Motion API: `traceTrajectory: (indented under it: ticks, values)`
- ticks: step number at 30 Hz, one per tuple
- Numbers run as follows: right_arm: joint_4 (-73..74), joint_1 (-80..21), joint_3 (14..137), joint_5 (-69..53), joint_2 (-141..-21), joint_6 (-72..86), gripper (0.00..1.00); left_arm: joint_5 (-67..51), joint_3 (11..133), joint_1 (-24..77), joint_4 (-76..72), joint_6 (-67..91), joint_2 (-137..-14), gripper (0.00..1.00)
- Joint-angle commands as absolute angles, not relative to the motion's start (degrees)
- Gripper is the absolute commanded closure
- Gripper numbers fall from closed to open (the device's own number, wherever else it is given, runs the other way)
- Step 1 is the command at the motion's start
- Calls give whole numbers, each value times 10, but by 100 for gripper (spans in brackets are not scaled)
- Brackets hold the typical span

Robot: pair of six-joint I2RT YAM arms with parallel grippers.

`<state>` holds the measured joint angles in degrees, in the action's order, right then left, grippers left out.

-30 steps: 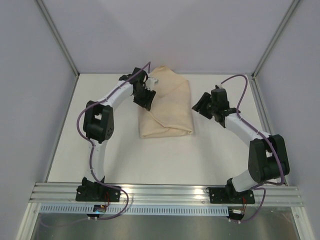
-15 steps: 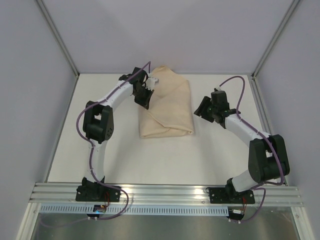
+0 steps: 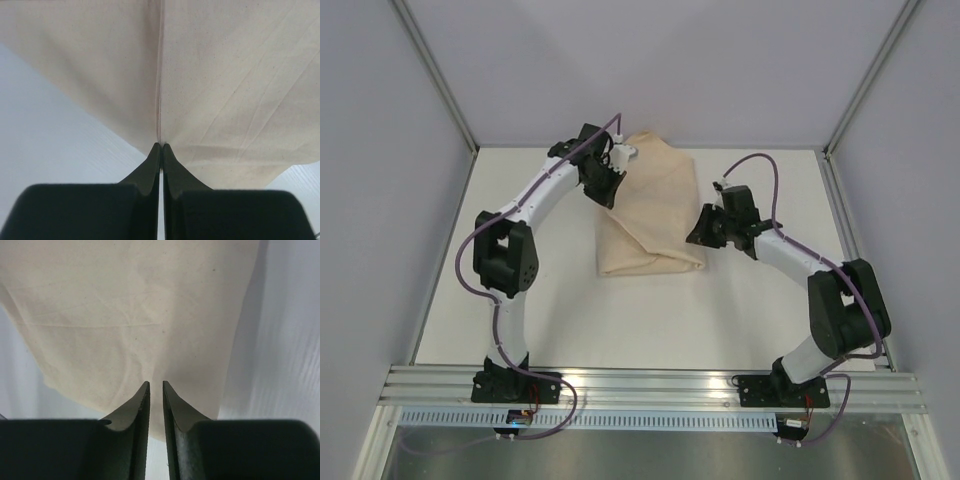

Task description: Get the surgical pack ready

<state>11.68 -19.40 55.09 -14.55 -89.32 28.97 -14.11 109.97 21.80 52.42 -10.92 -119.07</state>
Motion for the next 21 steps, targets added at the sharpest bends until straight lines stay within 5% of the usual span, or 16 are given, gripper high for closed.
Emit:
traceTrajectory:
  ticks: [1, 6, 21]
  values:
    - [70, -195, 569, -212, -923, 278, 85, -94, 1061, 204, 527, -137, -1165, 100]
    - [34, -196, 551, -263, -962, 297, 100, -73, 1022, 188, 491, -140, -1172, 100]
    - [58, -255, 603, -216, -912, 207, 98, -25, 1005, 177, 466, -145, -1201, 100]
